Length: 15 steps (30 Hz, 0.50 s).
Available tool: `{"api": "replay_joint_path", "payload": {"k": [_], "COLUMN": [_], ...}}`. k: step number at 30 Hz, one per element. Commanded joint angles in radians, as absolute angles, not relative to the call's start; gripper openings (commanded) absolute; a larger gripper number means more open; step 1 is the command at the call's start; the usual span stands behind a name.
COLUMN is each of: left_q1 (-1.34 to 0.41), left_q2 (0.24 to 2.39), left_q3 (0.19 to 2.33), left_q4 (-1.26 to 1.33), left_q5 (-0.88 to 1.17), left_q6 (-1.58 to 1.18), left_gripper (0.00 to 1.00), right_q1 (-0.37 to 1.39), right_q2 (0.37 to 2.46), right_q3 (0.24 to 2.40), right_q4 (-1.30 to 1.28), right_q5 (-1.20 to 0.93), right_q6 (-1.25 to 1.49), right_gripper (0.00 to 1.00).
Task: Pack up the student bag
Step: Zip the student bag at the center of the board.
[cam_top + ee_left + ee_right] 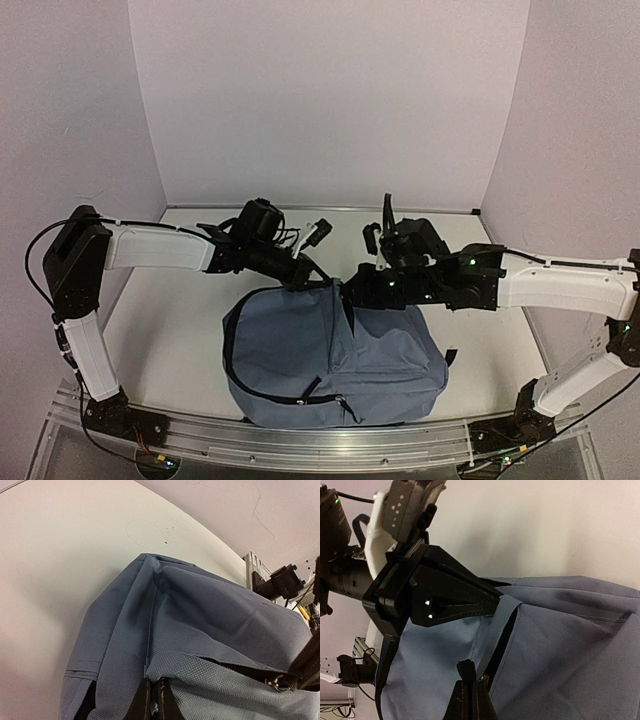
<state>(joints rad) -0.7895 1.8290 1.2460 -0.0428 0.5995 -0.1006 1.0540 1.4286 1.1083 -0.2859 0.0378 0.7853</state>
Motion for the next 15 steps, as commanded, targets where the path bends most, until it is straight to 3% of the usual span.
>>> {"api": "replay_joint_path", "payload": {"k": [1, 15], "left_q1": [-0.743, -0.671], "left_q2": [1.822, 1.819], "left_q3": [1.232, 1.247], "left_q4": [0.015, 0.033], "left_q5": [0.375, 0.273], "left_q6": [-0.183, -0.201], "left_gripper": [0.0, 0.0], "right_q1": [1.086, 1.128], "right_q2": [1.359, 1.283], "right_q3": [1.106, 1.06], "right_q4": [-0.262, -0.311], "right_q5": [-0.033, -0.064], "right_q6": [0.76, 0.766], "right_gripper": [0.0, 0.0]}}
